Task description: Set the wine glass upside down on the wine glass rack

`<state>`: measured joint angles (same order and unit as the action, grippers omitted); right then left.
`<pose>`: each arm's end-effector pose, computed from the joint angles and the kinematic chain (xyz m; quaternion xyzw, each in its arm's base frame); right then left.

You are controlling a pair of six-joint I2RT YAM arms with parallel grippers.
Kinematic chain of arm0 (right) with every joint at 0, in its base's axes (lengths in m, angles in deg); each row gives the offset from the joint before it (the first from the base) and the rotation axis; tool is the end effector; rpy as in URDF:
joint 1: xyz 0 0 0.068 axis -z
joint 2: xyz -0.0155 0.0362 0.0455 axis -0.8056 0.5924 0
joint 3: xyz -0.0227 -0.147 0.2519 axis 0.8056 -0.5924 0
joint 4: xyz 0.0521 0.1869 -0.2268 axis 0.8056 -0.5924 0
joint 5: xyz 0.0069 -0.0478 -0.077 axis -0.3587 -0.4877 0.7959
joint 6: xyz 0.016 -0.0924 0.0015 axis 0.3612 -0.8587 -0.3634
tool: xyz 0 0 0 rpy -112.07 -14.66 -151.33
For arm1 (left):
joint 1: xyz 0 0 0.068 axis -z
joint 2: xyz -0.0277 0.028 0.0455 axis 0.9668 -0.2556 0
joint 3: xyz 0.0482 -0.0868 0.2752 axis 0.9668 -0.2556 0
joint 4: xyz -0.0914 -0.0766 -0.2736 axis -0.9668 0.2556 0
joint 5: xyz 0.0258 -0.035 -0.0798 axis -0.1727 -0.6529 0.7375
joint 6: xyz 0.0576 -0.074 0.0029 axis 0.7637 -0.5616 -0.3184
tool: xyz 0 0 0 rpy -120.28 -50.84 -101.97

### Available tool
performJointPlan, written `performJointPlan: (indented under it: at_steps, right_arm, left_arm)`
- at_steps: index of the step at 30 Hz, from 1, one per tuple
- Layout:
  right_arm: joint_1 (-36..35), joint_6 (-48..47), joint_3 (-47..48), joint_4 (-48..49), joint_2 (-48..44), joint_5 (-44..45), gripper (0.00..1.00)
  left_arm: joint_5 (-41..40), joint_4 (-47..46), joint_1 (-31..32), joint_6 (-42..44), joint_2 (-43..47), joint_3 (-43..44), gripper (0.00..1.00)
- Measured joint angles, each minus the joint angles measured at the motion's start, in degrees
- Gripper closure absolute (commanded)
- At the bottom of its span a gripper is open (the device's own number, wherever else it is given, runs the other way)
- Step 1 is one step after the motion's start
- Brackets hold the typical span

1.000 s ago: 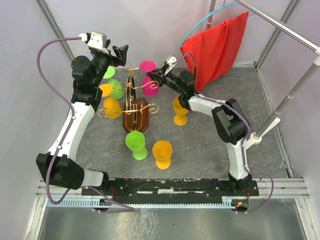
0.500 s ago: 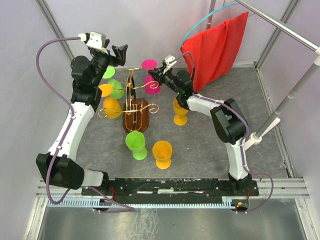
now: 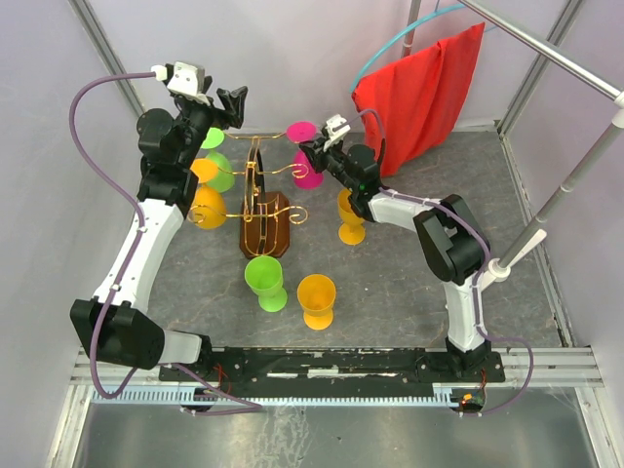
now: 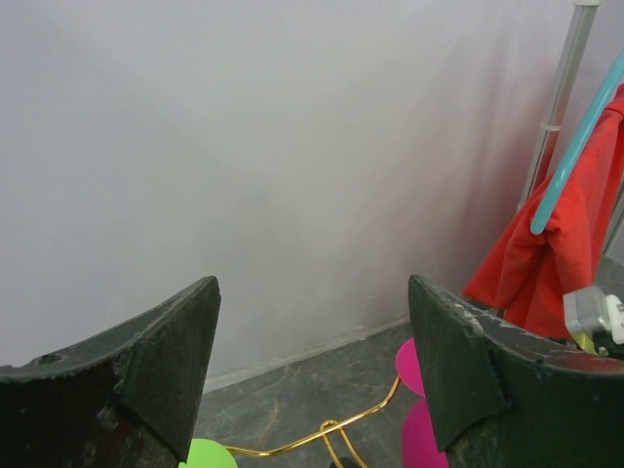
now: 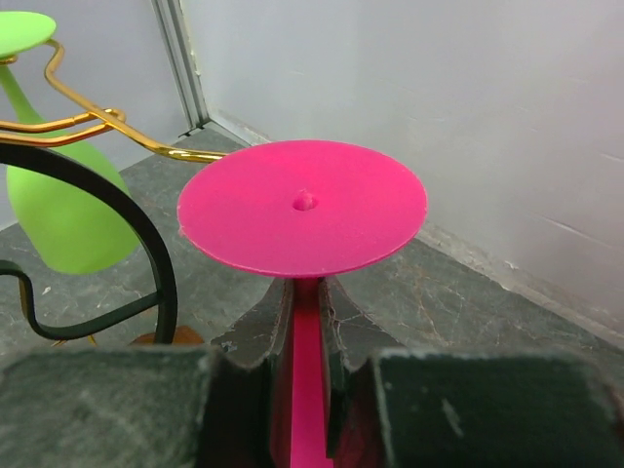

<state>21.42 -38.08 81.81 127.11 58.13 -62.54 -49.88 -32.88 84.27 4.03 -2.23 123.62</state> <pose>0.4809 0.3199 0.2456 -0.2152 0.6202 0.2905 0.6962 0.3859 -0.0794 0.4958 0.1317 0.5845 -0.1237 0.7910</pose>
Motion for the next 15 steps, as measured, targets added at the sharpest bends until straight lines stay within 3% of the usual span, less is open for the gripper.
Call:
performJointPlan:
  at_steps: [15]
  right_arm:
    - [-0.11,-0.02,-4.94,3.06,-3.63,-4.17,0.97]
  left_arm:
    - [-0.04,-0.85,-0.02,-0.02,0.00,-0.42,0.15]
